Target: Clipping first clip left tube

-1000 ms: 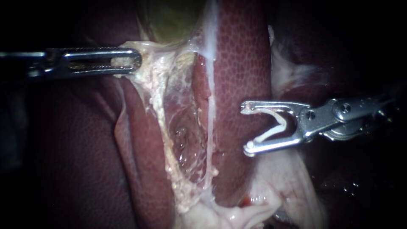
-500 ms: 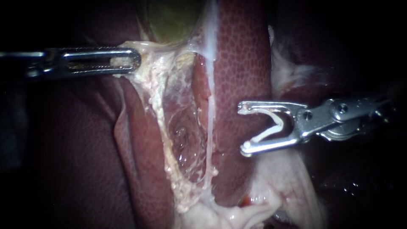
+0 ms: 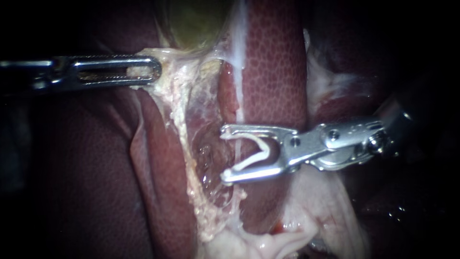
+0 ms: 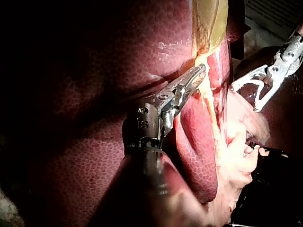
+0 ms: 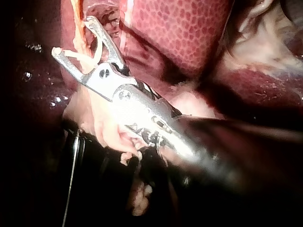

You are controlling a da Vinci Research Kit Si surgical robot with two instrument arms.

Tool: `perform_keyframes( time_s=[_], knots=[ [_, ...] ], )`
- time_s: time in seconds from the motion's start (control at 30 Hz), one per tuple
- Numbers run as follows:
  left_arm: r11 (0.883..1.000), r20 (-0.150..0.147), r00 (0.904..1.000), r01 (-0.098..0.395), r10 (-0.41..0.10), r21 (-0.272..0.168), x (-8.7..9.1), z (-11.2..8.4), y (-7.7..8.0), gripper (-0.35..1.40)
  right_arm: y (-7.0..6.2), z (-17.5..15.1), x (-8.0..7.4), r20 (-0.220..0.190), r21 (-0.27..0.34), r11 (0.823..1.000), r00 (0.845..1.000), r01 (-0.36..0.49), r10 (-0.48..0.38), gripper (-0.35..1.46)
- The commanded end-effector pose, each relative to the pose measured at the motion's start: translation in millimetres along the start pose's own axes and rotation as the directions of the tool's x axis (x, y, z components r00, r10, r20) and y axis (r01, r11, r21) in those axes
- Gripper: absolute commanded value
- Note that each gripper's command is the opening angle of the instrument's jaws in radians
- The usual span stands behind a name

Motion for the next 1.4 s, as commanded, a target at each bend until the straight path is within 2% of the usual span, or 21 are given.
perform_keyframes(
  time_s=[0.03, 0.27, 0.47, 1.4],
  knots=[
    [1.0, 0.0, 1.0, 0.0, 0.0, 0.0, 0.0, 0.0, 0.0, -0.35, 0.2, 0.5, -0.4, 0.004, -0.003, 1.0, 1.0, -0.004, 0.004, 0.6],
    [1.0, 0.0, 1.0, 0.0, 0.0, -0.001, 0.0, 0.0, -0.1, -0.35, 1.0, 2.6, -2.3, 0.016, 0.006, 1.0, 1.0, -0.019, 0.019, 0.6],
    [1.0, 0.0, 1.0, 0.0, 0.0, -0.001, 0.0, 0.0, -0.2, -0.35, 1.3, 3.8, -3.3, 0.019, 0.011, 1.0, 1.0, -0.025, 0.025, 0.6],
    [1.0, 0.002, 1.0, -0.001, 0.001, -0.007, 0.1, 0.2, -0.4, -0.35, 1.5, 7.5, -5.5, 0.038, 0.058, 0.997, 0.998, -0.048, 0.046, 0.6]
  ],
)
